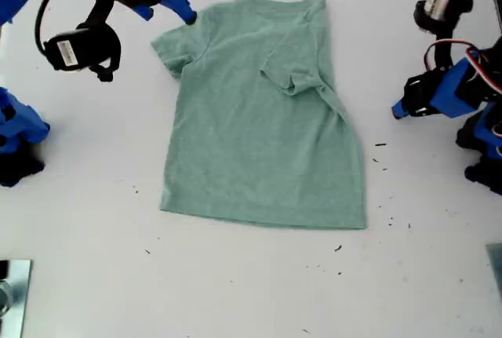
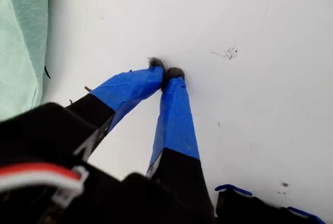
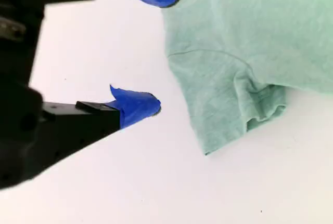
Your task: Fold t shirt
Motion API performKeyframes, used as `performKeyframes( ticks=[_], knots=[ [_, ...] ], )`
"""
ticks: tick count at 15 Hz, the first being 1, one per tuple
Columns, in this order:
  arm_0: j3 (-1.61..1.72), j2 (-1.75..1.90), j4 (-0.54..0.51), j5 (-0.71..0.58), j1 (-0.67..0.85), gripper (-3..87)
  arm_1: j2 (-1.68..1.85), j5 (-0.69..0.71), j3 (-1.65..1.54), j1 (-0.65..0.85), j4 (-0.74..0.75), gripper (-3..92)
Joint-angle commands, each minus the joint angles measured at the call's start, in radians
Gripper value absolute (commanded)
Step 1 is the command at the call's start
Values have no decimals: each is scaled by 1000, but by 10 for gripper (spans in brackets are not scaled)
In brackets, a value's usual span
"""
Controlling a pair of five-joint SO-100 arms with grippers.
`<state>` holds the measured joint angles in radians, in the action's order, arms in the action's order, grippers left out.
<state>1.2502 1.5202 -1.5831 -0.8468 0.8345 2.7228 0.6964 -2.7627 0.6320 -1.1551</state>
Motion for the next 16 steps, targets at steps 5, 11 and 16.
performKeyframes(
  ticks=[5,11,16],
  knots=[
    [83,-163,118,-58,114,284,29,0,9,5,-18,23],
    [376,-242,368,-40,127,44,32,-3,-2,5,-15,23],
    [410,9,408,-5,94,-2,35,-3,-2,8,-15,23]
  ],
)
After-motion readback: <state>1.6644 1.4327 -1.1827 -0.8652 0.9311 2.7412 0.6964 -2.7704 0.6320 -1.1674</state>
